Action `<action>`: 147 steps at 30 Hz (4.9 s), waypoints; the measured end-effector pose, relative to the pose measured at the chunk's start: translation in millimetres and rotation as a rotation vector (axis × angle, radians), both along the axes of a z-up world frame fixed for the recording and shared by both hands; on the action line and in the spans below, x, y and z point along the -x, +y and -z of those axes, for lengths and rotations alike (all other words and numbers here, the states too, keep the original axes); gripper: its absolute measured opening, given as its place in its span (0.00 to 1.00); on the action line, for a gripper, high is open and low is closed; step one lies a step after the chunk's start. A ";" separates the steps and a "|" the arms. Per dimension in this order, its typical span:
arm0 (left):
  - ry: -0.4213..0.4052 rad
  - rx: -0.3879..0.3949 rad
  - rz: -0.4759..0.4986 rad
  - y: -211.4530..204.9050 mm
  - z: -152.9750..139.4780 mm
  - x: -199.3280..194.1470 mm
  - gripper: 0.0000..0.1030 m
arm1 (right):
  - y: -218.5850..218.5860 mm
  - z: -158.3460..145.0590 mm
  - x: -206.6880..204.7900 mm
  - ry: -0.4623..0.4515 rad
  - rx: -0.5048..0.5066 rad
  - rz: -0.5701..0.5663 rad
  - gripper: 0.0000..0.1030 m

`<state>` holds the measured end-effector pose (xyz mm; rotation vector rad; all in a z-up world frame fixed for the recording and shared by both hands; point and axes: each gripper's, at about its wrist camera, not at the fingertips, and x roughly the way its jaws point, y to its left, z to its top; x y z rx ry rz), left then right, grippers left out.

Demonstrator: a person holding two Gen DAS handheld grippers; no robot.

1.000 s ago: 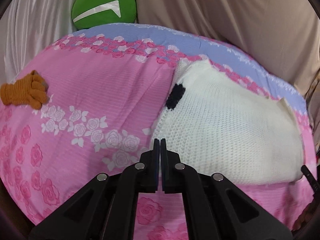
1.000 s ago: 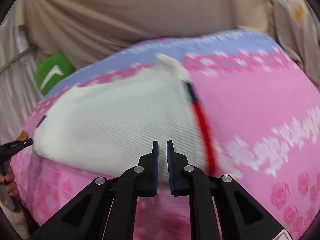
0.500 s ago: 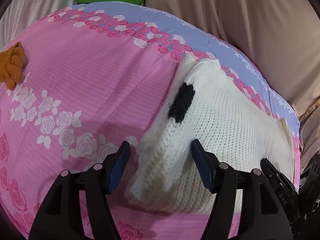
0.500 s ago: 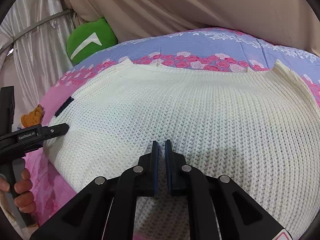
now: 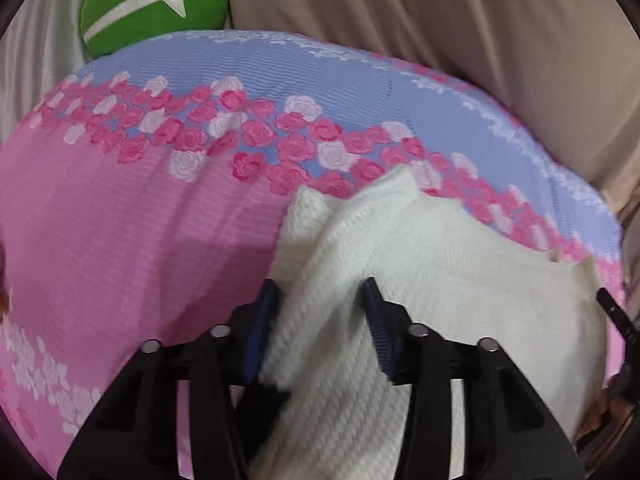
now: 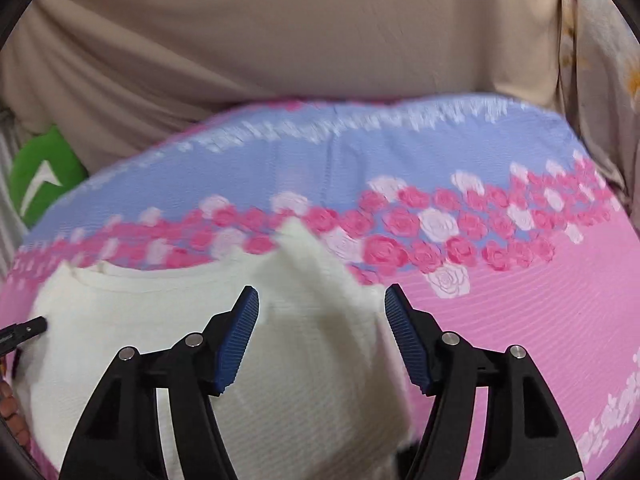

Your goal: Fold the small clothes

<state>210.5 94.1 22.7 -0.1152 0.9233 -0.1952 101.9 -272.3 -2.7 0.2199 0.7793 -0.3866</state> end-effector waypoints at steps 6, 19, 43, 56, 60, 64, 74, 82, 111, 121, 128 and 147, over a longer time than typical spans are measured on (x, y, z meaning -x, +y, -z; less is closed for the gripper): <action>-0.038 -0.084 -0.015 -9.5 1.2 -2.5 0.39 | -20.0 -6.8 5.0 -0.088 -0.055 -0.006 0.07; -0.111 -0.079 -0.028 6.9 -21.0 40.9 0.39 | 80.3 -26.9 50.5 -0.161 0.022 -0.176 0.19; -0.107 0.290 0.052 27.8 -48.9 125.5 0.23 | 163.4 26.6 136.6 -0.133 -0.120 -0.387 0.39; -0.080 0.052 0.524 -240.9 -29.9 182.9 0.23 | 59.5 21.3 222.4 -0.149 -0.128 -0.107 0.45; -0.183 -0.049 0.530 -253.3 -20.6 211.1 0.31 | 37.0 19.3 235.4 -0.157 -0.139 -0.066 0.45; -0.255 0.064 0.507 -198.2 -72.4 227.7 0.39 | 29.1 -3.3 235.0 -0.207 -0.128 -0.087 0.53; -0.174 -0.026 0.336 -103.5 -37.9 218.8 0.62 | 49.4 -33.3 145.6 -0.200 -0.231 -0.277 0.78; -0.060 -0.074 0.362 -119.4 11.7 200.1 0.55 | 63.5 -14.6 105.5 -0.151 -0.286 -0.344 0.25; -0.135 0.077 0.293 -115.1 -47.5 186.5 0.68 | 3.4 -67.8 105.0 -0.299 -0.226 -0.305 0.16; -0.087 0.012 0.294 -139.8 -16.3 177.8 0.68 | -12.2 -42.6 146.5 -0.249 -0.283 -0.208 0.46; -0.099 0.039 0.330 -138.6 -27.7 203.4 0.68 | 20.8 -4.6 186.0 -0.168 -0.297 -0.243 0.31; -0.138 0.018 0.320 -132.1 -39.8 219.0 0.64 | 1.2 -47.2 206.8 -0.301 -0.191 -0.155 0.47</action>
